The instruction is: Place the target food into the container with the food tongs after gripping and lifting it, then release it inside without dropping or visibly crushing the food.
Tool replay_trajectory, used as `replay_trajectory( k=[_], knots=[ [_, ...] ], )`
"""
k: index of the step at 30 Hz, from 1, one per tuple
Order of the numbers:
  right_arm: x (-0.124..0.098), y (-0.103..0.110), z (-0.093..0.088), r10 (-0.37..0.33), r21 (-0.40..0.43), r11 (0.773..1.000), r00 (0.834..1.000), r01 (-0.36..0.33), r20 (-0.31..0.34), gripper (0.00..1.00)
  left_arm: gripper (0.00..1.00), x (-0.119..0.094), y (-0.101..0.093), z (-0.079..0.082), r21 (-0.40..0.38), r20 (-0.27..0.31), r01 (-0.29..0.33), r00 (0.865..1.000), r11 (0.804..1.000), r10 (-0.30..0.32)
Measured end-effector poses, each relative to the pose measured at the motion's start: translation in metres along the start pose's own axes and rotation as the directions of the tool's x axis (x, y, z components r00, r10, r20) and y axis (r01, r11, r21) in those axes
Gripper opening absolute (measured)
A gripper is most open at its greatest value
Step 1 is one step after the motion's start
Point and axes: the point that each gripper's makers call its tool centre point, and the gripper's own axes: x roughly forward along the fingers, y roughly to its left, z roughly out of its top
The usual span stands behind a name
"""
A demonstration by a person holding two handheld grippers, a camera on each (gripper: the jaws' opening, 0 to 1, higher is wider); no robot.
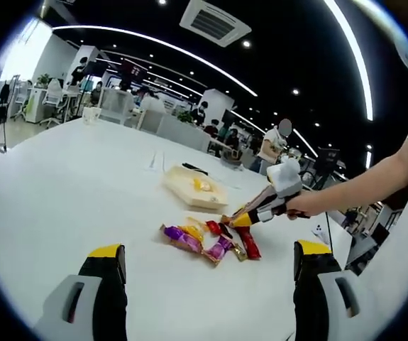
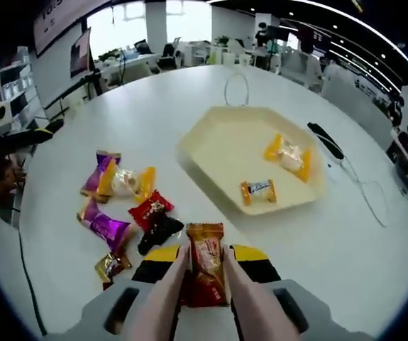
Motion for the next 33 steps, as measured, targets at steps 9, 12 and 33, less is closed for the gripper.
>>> replay_trajectory(
  k=[9, 12, 33],
  knots=[
    [-0.014, -0.009, 0.019, -0.022, 0.031, 0.999, 0.998, 0.020, 0.052, 0.26, 0.99, 0.000, 0.002, -0.005, 0.000, 0.009, 0.001, 1.000, 1.000, -0.001],
    [-0.013, -0.008, 0.009, -0.012, 0.065, 0.998, 0.999, 0.010, 0.030, 0.26, 0.99, 0.002, 0.000, -0.010, 0.006, -0.001, 0.008, 1.000, 1.000, -0.008],
    [-0.012, -0.007, -0.008, -0.040, 0.070, 0.997, 0.999, 0.041, -0.005, 0.20, 0.99, 0.001, -0.002, -0.011, 0.003, -0.014, 0.011, 1.000, 1.000, -0.011]
  ],
)
